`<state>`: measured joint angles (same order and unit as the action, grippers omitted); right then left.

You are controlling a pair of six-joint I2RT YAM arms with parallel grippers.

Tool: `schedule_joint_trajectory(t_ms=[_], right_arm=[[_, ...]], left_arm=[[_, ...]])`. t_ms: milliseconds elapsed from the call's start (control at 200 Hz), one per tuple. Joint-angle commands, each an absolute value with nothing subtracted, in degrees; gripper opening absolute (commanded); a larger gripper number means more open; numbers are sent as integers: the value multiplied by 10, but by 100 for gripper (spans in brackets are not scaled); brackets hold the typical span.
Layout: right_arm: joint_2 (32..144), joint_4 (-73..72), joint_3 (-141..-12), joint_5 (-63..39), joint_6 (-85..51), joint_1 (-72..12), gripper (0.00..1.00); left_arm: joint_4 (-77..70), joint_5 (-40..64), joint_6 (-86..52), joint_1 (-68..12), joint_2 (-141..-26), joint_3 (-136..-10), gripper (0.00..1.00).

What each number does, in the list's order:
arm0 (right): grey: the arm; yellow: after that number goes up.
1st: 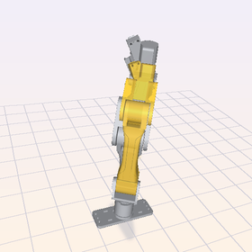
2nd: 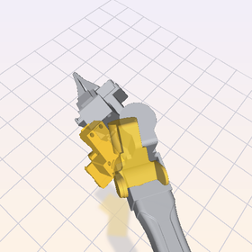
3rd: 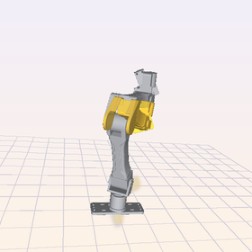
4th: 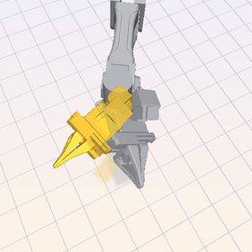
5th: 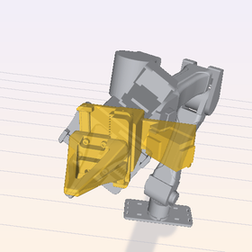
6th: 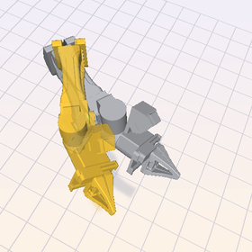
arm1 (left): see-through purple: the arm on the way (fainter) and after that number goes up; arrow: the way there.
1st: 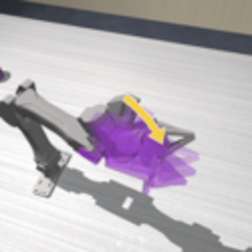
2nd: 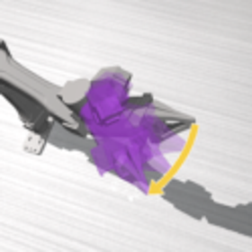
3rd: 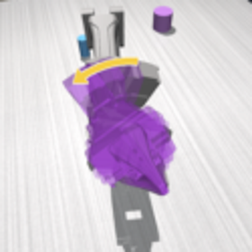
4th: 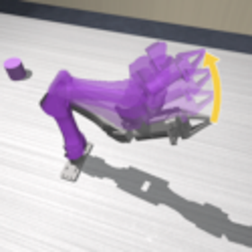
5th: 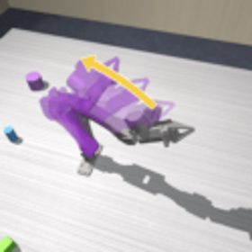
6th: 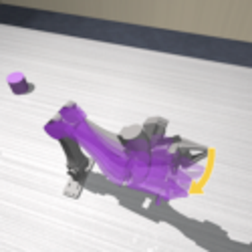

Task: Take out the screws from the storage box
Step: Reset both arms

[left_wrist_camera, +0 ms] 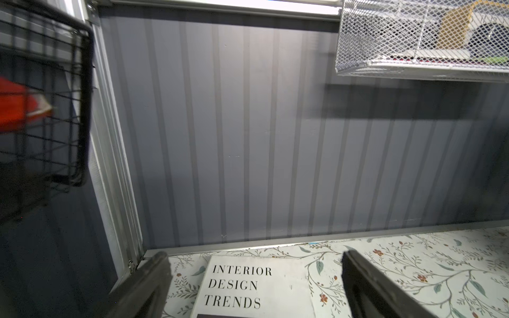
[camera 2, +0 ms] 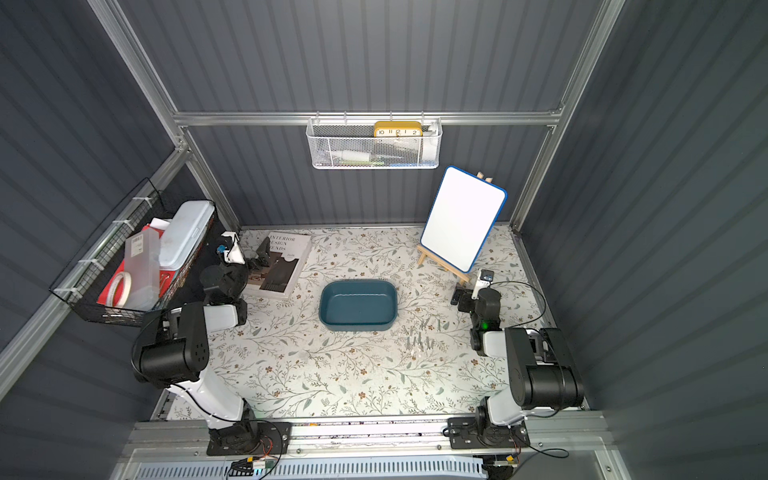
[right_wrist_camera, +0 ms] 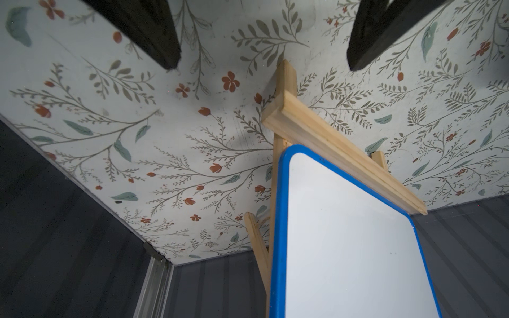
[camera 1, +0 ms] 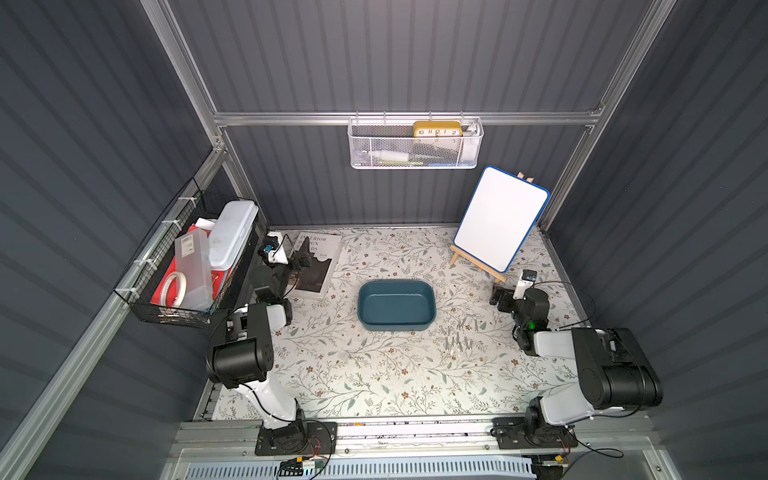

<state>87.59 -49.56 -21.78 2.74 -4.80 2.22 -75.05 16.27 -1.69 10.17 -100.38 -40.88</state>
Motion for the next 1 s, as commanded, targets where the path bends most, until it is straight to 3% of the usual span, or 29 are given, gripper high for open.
schedule_joint_trajectory(t_ms=[0, 155, 225, 270, 425, 996], right_arm=[[880, -502, -225, 25, -40, 24, 99], [880, -499, -227, 22, -39, 23, 99], [880, -498, -227, 22, -39, 23, 99], [881, -498, -227, 22, -39, 23, 99], [881, -497, -228, 23, -39, 23, 99], [878, -497, -227, 22, -38, 23, 99]], left_arm=[[-829, 137, -33, 105, -973, -355, 99], [-910, 87, -32, 102, -961, -294, 100], [-1036, 62, -32, 92, -987, -249, 99], [-958, 46, -32, 83, -966, -268, 99], [-974, -32, -55, 74, -983, -275, 100], [-957, -27, -62, 74, -976, -278, 99]])
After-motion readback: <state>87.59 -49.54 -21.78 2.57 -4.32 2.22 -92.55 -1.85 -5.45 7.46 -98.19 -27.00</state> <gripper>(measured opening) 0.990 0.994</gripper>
